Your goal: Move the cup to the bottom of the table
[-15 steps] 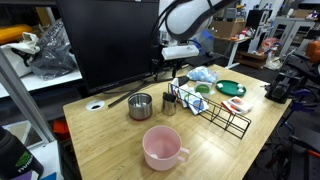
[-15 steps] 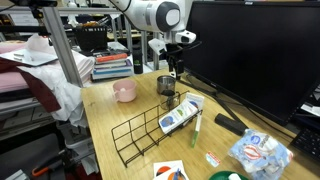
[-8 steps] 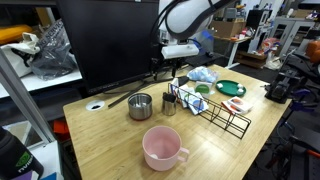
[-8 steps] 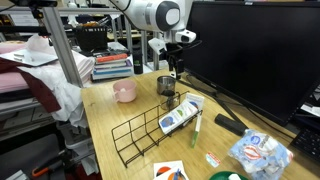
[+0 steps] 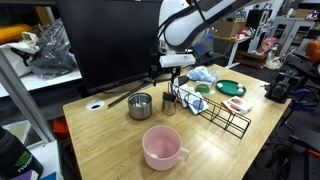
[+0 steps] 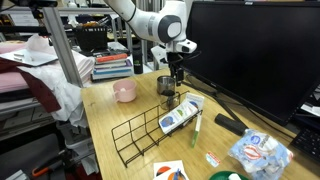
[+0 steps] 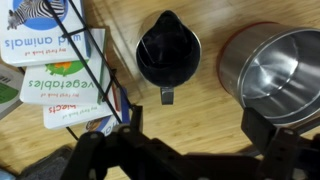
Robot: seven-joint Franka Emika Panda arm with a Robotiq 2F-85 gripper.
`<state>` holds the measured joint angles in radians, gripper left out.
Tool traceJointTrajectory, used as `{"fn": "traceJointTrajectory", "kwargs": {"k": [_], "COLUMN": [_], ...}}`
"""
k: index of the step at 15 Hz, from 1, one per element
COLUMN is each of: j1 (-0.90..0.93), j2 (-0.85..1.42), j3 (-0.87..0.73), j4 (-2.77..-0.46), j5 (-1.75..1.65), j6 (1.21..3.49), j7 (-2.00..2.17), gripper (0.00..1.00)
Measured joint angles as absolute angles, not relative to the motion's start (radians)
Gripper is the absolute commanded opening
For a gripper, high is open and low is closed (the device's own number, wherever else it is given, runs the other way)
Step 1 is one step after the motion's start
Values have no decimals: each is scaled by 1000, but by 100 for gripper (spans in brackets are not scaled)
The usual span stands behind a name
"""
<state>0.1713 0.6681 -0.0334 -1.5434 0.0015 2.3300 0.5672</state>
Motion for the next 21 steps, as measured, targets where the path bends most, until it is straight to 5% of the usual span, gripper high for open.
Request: {"fn": "traceJointTrajectory", "kwargs": {"k": [17,18,19,21], "j1": [187,187,187,188], "j2": [829,837,844,851], "j3": [-64,-66,-67,-69], "j4": [-1442,-1434,-1425,-1410], "j5": [44,44,44,44], "j6": [2373,2373,2373,2372], "j7": [584,584,584,584], "gripper": [100,95,73,68]}}
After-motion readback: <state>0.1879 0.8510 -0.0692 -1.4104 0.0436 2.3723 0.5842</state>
